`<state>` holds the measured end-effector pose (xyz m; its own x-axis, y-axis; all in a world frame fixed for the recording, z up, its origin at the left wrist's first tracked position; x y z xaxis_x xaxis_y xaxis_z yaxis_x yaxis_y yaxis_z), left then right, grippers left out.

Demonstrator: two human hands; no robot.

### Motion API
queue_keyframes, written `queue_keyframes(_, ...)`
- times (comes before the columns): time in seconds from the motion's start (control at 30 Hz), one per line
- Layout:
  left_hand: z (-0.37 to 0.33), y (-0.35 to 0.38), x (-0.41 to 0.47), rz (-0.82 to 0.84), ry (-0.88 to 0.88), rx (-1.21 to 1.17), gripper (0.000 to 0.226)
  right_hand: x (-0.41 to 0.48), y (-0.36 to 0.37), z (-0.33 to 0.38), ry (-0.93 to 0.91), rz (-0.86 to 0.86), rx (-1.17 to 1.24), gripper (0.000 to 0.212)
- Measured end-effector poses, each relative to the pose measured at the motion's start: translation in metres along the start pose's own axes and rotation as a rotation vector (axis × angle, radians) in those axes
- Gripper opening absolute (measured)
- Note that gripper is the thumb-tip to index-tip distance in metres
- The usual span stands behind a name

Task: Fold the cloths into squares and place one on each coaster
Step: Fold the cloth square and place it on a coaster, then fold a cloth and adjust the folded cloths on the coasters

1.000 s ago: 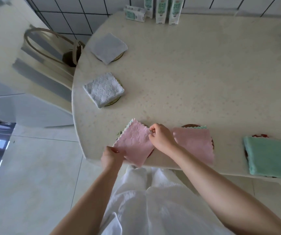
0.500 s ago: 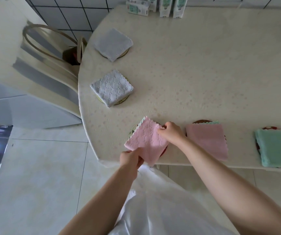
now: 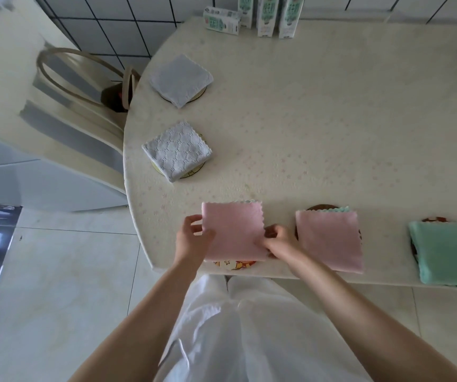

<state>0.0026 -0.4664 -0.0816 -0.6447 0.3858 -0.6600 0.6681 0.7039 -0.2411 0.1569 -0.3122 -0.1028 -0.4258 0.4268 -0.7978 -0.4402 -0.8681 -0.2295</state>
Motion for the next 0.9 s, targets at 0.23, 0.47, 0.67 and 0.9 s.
queue_keyframes(0.23,0.014,-0.002,0.011,-0.041,-0.047,0.167,0.029,0.004,0.003,-0.008,-0.07,-0.065,-0.273,0.032)
queue_keyframes(0.47,0.02,-0.006,0.012,-0.044,-0.064,0.287,0.024,0.008,-0.007,0.006,-0.124,-0.107,-0.495,0.026)
queue_keyframes(0.67,0.017,-0.022,0.024,-0.015,-0.12,0.254,0.025,0.022,-0.02,0.049,-0.284,-0.2,-0.522,0.022)
queue_keyframes(0.9,-0.018,-0.066,0.064,-0.129,-0.097,0.039,0.022,0.045,0.003,0.124,-0.412,-0.167,-0.509,0.021)
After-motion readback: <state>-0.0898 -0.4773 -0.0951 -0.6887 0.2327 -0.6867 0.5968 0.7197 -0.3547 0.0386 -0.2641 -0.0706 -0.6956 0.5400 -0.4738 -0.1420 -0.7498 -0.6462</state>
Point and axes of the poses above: each hand's wrist, its own x-axis towards the middle knuckle, its own y-axis out of the palm, z = x × y, the point moved 5 cm from there along x, towards the middle knuckle, and after that the axes turned 6 degrees about z, right-handed, at the moved point
